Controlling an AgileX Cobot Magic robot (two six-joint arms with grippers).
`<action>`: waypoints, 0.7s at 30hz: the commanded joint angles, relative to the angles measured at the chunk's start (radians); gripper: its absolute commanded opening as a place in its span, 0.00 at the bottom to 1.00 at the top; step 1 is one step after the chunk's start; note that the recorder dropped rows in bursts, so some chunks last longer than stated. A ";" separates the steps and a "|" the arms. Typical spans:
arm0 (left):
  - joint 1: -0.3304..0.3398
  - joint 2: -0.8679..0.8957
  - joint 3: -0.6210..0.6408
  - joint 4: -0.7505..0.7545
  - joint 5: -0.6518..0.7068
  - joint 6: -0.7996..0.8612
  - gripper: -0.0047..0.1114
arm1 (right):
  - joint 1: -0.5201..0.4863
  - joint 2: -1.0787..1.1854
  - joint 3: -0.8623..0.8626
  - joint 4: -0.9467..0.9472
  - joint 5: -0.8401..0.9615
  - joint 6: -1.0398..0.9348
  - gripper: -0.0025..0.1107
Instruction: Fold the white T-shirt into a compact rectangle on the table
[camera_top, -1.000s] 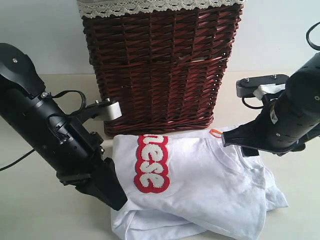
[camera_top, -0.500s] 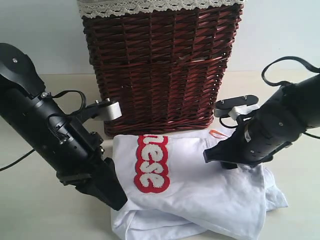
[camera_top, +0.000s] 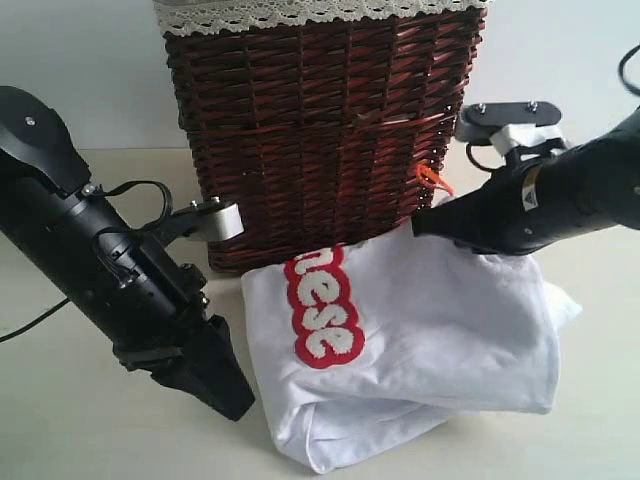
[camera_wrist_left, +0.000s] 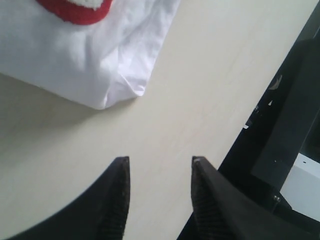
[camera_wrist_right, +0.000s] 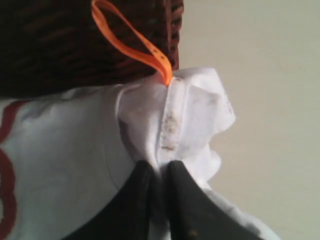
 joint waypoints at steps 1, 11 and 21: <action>0.002 -0.005 0.004 -0.017 -0.004 -0.004 0.39 | 0.001 -0.059 -0.002 0.147 0.000 -0.178 0.02; 0.000 0.001 0.013 -0.027 -0.048 0.023 0.39 | -0.002 0.089 -0.002 -0.029 0.037 0.018 0.48; -0.002 0.025 0.041 -0.438 -0.266 0.368 0.39 | -0.002 0.181 -0.002 -0.428 0.283 0.308 0.12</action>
